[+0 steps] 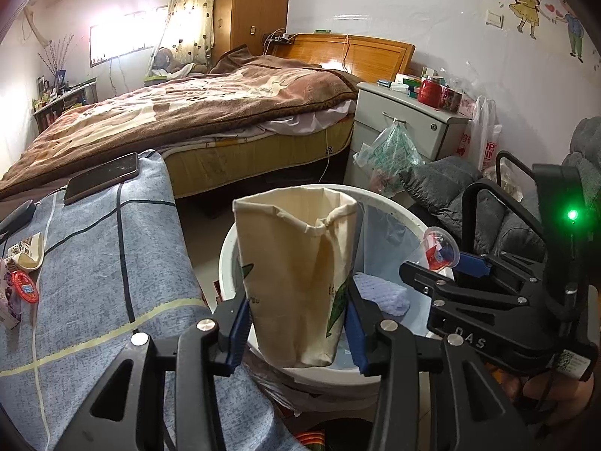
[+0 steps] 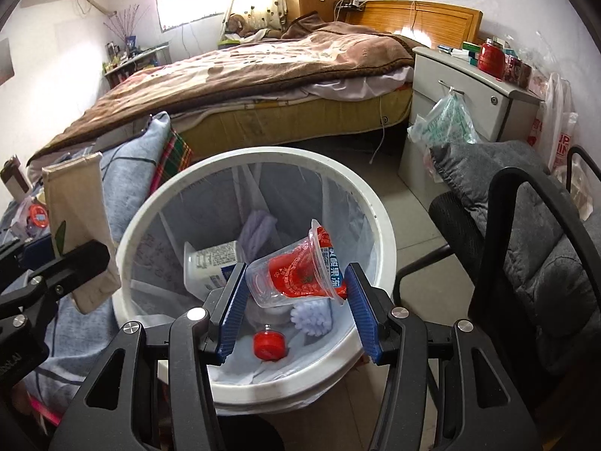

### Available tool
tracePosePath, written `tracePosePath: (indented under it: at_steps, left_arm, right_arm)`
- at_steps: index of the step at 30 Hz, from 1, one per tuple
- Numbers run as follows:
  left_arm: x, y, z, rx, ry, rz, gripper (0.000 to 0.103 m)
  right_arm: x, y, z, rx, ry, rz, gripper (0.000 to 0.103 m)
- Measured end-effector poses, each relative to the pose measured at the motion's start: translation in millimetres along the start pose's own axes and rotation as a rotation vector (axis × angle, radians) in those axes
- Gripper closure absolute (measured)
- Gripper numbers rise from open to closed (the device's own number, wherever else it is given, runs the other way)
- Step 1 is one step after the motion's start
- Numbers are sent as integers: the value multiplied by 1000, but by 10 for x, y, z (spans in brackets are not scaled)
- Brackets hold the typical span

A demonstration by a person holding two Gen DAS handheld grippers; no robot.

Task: Collect trash
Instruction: 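Carry the red cup and paper bag over the bin with both grippers, then open both grippers to drop the red cup and paper bag into the bin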

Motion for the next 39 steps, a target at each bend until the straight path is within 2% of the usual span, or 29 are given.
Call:
tracePosePath:
  at_steps: [11,25,39]
  left_arm:
    - [27,34,-21,17,-8,3,41]
    - [239,101,-5,25,-43,-10,40]
    - [659,282,99,50,-107,-36,40]
  right_arm:
    - [-15,-7,-2,7,2,9,45]
    - [129,51,-39,-21,-39,-7,43]
    - [403,259,-61,-31,-96,-31,43]
Point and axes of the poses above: each gripper's, at about its wrist camera, not at the fingertips, and x roughly against the way its jaws point, y to its left, z to its underside, the point moved 7 cm from there along -x, roughly the way its jaws point, and after that the axes turned 14 degrees about z, right-handed, at the moved point
